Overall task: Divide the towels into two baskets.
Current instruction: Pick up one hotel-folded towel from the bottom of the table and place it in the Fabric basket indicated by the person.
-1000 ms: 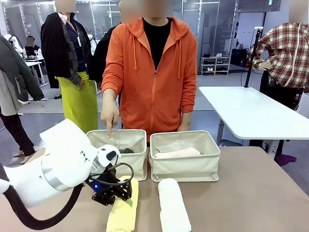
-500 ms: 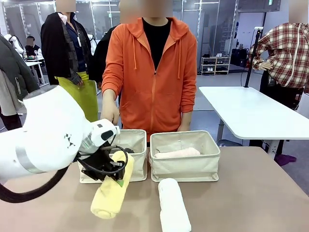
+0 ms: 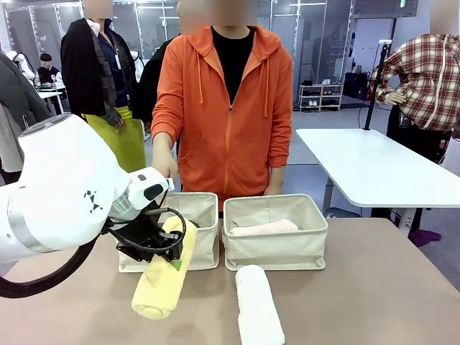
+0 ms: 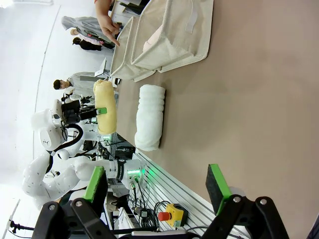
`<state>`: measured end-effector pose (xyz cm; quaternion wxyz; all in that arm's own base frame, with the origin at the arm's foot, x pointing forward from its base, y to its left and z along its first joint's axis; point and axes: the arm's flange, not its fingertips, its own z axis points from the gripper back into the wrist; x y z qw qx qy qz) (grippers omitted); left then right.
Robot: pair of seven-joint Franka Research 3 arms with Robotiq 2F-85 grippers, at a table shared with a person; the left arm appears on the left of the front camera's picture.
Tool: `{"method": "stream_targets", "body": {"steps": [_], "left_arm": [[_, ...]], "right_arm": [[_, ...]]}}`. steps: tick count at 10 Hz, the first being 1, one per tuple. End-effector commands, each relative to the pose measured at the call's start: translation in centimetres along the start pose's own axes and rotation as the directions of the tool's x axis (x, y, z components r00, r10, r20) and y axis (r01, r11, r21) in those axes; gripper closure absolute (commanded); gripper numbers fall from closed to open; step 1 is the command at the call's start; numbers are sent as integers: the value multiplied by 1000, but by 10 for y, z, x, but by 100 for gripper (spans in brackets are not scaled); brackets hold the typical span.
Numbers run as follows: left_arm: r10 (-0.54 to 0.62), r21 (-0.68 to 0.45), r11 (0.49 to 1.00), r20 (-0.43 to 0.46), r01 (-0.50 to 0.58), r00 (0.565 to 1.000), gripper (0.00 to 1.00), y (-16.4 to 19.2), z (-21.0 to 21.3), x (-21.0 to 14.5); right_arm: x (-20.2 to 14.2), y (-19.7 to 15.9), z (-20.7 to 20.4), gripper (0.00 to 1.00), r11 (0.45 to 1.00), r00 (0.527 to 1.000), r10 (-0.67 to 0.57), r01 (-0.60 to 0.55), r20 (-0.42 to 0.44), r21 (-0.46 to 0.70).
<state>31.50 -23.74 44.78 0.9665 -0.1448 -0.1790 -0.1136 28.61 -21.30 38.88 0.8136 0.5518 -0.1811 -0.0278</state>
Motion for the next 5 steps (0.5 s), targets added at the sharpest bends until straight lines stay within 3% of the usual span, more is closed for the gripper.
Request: {"method": "stream_targets", "body": {"steps": [1,2,4,5], "left_arm": [[3,-3,1000,2,-3,1000,64,0,1,1],[-183,27,983,135,181,974,64,-5,33,9],[-431,64,902,174,427,885,64,-6,56,16],[-544,78,839,179,539,820,64,-3,60,18]], "right_arm": [[1,3,0,0,1000,1000,7,-7,1,6],[1,3,0,0,1000,1000,7,-7,1,6],[1,3,0,0,1000,1000,7,-7,1,6],[1,3,0,0,1000,1000,7,-7,1,6]]}}
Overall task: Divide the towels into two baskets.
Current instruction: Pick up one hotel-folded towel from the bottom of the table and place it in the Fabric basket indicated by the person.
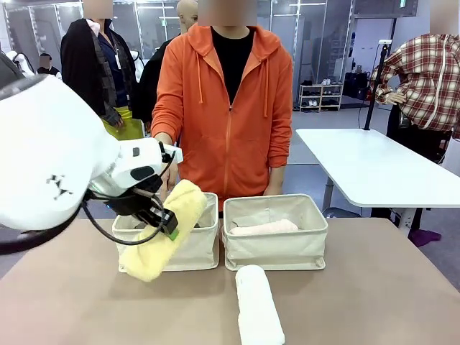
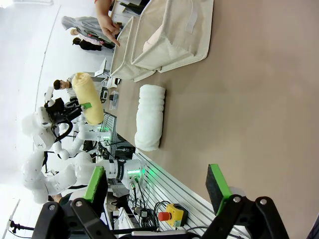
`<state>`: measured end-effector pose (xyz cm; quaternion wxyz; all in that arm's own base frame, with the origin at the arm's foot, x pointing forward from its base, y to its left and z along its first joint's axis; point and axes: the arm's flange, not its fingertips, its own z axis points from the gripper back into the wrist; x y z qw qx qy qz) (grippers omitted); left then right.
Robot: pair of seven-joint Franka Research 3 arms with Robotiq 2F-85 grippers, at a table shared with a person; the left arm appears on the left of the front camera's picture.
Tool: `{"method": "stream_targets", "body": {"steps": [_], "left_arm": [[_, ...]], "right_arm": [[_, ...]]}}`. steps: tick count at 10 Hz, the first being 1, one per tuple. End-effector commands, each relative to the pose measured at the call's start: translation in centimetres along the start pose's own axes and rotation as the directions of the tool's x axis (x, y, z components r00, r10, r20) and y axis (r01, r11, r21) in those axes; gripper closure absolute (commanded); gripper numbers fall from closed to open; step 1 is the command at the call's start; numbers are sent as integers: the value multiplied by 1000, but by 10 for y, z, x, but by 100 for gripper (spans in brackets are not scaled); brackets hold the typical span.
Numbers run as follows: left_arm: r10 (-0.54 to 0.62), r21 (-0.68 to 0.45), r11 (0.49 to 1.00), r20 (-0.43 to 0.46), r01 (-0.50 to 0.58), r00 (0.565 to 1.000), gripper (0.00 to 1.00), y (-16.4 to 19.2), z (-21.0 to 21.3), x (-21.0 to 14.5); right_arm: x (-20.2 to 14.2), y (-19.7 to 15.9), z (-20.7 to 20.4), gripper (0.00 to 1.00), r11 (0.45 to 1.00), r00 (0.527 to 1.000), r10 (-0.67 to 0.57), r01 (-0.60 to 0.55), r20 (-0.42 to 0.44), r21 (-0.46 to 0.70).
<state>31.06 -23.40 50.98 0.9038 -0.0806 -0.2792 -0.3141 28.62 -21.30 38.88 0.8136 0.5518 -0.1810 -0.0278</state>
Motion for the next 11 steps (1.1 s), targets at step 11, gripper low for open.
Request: {"method": "stream_targets", "body": {"steps": [11], "left_arm": [[-672,48,738,-30,673,740,64,95,-29,48]], "right_arm": [[1,3,0,0,1000,1000,7,-7,1,6]]}}
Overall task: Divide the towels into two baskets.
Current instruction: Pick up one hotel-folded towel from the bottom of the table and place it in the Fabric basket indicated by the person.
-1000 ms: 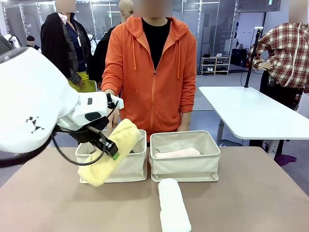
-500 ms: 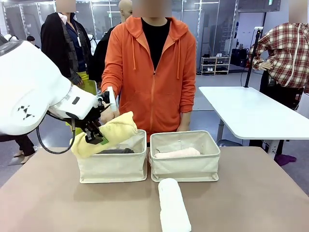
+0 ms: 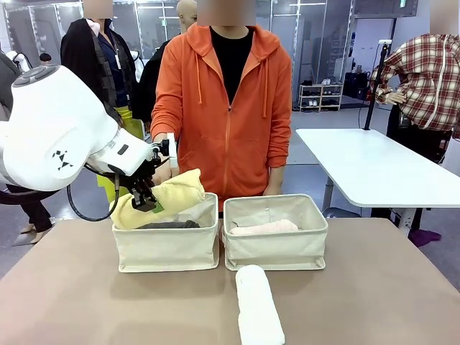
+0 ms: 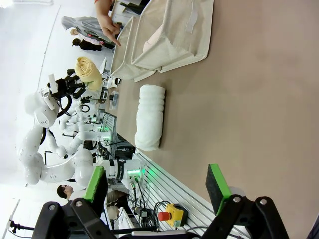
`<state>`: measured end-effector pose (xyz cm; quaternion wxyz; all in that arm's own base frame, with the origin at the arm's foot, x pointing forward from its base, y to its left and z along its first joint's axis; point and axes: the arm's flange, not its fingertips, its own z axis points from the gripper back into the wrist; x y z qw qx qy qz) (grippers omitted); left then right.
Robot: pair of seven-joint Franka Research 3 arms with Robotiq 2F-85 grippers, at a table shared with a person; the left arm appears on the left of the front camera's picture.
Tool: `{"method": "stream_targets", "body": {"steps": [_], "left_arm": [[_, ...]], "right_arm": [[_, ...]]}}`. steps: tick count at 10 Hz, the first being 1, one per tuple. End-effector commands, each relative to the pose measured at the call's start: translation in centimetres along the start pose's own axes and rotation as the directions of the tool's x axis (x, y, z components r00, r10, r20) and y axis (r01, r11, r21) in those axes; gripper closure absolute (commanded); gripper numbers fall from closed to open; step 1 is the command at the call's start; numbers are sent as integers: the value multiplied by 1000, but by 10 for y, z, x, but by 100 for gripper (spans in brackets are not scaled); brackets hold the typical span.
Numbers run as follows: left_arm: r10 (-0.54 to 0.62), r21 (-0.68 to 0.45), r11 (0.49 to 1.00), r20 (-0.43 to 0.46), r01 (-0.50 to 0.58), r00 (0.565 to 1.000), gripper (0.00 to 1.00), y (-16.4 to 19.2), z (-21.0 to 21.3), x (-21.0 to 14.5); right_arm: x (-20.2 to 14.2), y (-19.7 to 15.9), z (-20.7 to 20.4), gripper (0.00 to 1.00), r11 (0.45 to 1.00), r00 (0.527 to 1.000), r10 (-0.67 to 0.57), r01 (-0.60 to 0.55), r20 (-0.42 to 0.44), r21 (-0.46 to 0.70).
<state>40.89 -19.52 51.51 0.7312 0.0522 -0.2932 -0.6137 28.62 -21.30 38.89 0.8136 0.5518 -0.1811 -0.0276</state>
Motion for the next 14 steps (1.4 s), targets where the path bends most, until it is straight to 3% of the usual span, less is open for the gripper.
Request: {"method": "stream_targets", "body": {"steps": [1,2,3,4,5,8,13,14], "left_arm": [[-127,62,989,-62,131,990,64,7,-2,3],[-169,71,982,-81,175,982,64,24,-10,1],[-229,31,973,-29,230,973,64,42,-28,-1],[-283,51,957,-61,286,957,64,58,-48,-3],[-288,25,957,-50,289,956,64,70,-65,-5],[-248,25,968,-83,251,965,64,86,-98,-5],[-190,-89,980,-111,181,976,64,94,-157,-7],[-181,-98,981,-128,169,975,56,92,-164,-9]], "right_arm": [[1,3,0,0,1000,1000,7,-7,1,6],[1,3,0,0,1000,1000,7,-7,1,6],[1,3,0,0,1000,1000,7,-7,1,6],[1,3,0,0,1000,1000,7,-7,1,6],[1,3,0,0,1000,1000,7,-7,1,6],[1,3,0,0,1000,1000,7,-7,1,6],[1,3,0,0,1000,1000,7,-7,1,6],[1,3,0,0,1000,1000,7,-7,1,6]]}}
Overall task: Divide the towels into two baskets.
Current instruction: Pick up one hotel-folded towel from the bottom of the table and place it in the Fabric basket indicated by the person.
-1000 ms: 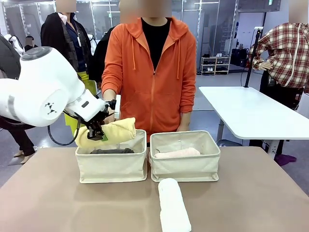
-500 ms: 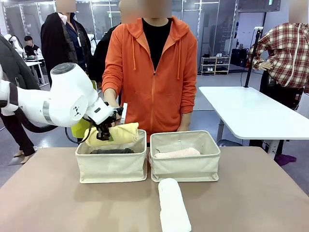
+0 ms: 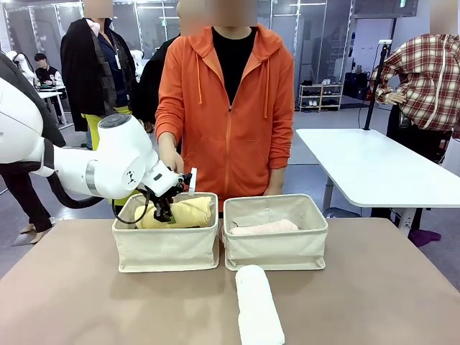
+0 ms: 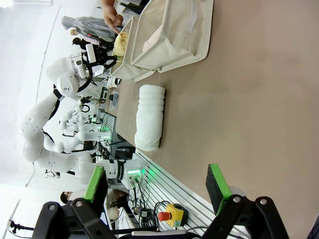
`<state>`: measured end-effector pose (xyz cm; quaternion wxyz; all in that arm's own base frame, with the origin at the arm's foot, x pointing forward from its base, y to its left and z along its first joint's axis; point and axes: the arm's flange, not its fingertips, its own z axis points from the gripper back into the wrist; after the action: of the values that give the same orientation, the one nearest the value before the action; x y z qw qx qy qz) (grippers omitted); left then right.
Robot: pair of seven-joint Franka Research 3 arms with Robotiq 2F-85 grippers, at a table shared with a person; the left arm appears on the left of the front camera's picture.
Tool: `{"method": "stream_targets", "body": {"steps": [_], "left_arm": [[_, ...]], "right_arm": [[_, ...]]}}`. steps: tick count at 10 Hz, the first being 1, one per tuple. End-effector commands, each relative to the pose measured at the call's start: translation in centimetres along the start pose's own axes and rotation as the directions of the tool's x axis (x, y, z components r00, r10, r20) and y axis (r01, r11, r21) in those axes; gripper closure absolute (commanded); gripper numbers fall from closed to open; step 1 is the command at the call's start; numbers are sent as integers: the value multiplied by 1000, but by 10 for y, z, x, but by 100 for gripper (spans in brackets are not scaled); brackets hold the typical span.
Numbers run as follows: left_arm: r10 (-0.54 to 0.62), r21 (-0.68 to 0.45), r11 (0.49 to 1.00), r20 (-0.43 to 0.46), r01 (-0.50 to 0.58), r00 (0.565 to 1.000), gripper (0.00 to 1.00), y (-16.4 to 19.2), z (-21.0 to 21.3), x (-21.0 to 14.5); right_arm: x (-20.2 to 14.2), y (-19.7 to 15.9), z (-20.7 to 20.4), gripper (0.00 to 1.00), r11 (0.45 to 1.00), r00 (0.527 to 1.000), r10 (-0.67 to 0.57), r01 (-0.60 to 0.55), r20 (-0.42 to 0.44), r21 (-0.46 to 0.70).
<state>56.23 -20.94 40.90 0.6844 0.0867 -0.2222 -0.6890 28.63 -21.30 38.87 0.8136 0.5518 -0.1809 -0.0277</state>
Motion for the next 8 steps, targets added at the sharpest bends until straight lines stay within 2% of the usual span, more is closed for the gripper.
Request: {"method": "stream_targets", "body": {"steps": [1,5,8], "left_arm": [[17,-17,1000,-34,-17,999,46,7,-1,2],[17,-11,1000,-48,-17,999,0,5,1,3],[0,27,1000,-50,1,999,0,9,27,9]], "right_arm": [[1,3,0,0,1000,1000,7,-7,1,6],[1,3,0,0,1000,1000,7,-7,1,6],[1,3,0,0,1000,1000,7,-7,1,6]]}}
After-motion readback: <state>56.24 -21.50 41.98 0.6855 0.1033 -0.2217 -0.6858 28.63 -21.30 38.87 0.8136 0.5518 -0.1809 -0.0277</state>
